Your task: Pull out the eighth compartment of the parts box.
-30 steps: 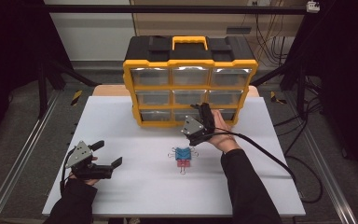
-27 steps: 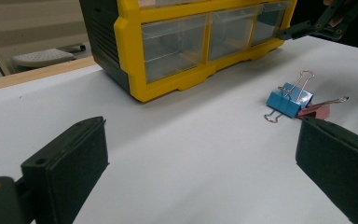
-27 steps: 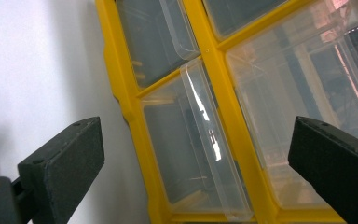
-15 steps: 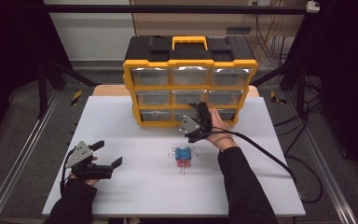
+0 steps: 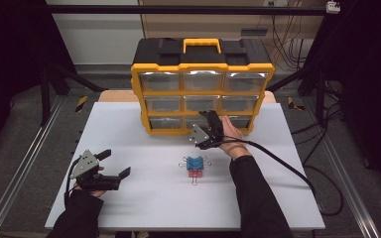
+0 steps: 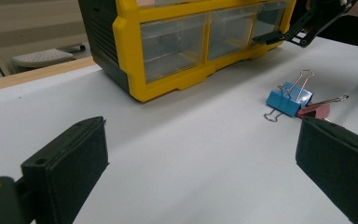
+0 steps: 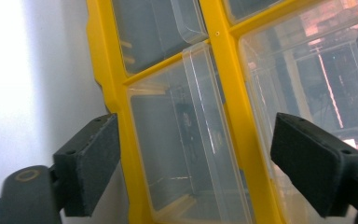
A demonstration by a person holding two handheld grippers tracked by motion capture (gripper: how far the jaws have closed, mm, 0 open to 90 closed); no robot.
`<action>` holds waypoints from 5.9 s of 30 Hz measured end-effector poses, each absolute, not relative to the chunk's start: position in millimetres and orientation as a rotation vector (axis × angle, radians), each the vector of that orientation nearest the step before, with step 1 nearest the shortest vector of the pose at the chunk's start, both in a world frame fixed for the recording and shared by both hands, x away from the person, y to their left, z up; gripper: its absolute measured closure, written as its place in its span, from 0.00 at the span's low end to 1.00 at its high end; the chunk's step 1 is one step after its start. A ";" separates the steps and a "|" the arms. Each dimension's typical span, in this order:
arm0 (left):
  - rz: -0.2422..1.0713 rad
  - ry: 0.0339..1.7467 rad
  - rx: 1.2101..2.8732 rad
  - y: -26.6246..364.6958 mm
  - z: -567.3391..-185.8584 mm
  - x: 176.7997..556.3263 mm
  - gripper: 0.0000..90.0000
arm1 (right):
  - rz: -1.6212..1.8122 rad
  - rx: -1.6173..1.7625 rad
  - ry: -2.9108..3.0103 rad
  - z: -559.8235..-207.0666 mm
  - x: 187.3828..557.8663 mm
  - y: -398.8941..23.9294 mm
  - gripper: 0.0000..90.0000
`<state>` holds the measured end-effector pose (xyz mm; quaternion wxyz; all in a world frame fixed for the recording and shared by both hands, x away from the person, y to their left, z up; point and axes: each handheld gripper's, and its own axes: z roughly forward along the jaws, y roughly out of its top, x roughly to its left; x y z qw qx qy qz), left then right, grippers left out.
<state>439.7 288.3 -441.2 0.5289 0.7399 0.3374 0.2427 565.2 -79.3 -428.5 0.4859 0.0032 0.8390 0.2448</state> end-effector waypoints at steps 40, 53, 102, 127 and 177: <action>0.582 0.805 1.767 288.7 -441.0 439.5 0.02 | 0.405 -0.136 1.879 -446.2 566.2 -73.5 0.66; 0.584 0.805 1.768 288.7 -440.9 439.5 0.02 | 0.356 -0.184 1.830 -448.1 565.7 -73.4 0.75; 0.584 0.805 1.770 288.5 -441.1 439.6 0.02 | 0.278 -0.259 1.741 -453.4 561.4 -72.9 0.86; 0.584 0.805 1.773 287.9 -441.3 439.5 0.02 | 0.293 -0.266 1.748 -452.9 546.1 -76.7 0.86; 0.586 0.804 1.772 287.6 -440.6 439.0 0.02 | 0.293 -0.302 1.732 -457.1 518.8 -78.7 0.86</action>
